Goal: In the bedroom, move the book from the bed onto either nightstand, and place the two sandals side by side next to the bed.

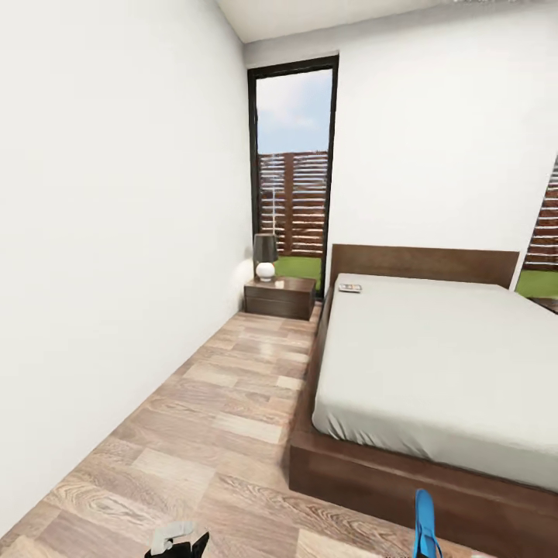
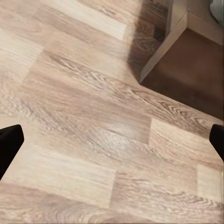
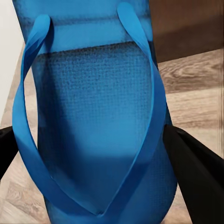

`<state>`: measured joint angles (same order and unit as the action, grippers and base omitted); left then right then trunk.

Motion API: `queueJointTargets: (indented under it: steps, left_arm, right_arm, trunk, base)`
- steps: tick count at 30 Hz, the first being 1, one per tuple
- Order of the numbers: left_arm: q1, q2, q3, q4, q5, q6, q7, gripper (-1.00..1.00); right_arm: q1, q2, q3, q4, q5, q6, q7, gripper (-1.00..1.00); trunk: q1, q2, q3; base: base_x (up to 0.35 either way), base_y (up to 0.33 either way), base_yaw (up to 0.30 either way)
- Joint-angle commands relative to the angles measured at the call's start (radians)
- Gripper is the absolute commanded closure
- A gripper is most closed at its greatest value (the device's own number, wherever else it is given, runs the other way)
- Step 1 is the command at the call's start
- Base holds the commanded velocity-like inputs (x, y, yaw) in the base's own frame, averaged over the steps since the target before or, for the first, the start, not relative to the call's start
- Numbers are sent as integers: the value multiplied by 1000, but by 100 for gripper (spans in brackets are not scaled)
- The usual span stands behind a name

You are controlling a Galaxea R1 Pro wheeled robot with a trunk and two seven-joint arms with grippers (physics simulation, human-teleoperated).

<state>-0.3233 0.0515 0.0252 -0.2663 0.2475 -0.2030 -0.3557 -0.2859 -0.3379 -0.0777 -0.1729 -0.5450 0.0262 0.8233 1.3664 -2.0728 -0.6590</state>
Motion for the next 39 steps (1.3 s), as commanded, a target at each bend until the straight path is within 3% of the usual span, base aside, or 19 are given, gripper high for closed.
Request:
queueJointTargets:
  steps: [1,13,32,39]
  left_arm:
    - [0,0,2,1,4,-1,-6,-100]
    - [0,1,2,1,4,-1,-6,-100]
    - [0,0,2,1,4,-1,-6,-100]
    - [0,1,2,1,4,-1,-6,-100]
  right_arm:
    - [-1,0,-8,1,4,3,5,100]
    - [-1,0,-8,1,5,3,7,100]
    - [-1,0,-8,1,5,4,7,100]
    - [-1,0,-8,1,5,3,7,100]
  trunk:
    - [0,0,0]
    - [0,0,1]
    - [-73,133,61]
    - [-73,133,61]
  base:
    - [0,0,-275]
    - [0,0,-294]
    - [0,0,-300]
    - [0,0,-300]
